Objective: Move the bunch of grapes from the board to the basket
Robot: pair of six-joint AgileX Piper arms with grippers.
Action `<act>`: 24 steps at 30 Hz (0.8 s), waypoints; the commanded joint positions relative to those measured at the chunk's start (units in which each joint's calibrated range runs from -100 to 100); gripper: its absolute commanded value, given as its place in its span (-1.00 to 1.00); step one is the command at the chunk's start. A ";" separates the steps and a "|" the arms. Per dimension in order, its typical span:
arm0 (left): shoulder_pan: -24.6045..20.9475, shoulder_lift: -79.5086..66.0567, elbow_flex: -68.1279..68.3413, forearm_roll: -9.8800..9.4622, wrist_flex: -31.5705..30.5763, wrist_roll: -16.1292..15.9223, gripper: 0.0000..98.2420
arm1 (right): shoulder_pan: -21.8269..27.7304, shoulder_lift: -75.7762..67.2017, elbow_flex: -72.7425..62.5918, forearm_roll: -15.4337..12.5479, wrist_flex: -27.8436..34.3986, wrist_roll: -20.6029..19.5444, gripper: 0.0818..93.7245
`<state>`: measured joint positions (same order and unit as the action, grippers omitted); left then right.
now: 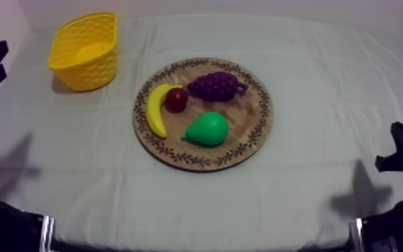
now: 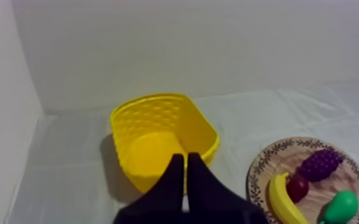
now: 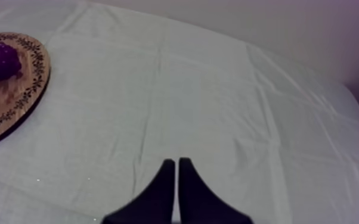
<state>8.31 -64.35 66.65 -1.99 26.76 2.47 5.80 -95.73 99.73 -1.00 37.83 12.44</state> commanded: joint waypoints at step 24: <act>7.43 33.33 -36.55 -0.07 14.77 -4.31 -1.00 | 0.02 -0.02 0.04 0.00 0.00 -0.01 -1.00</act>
<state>15.60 -34.03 33.83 -2.05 40.59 -1.80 5.80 -95.73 99.73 -1.00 37.83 12.44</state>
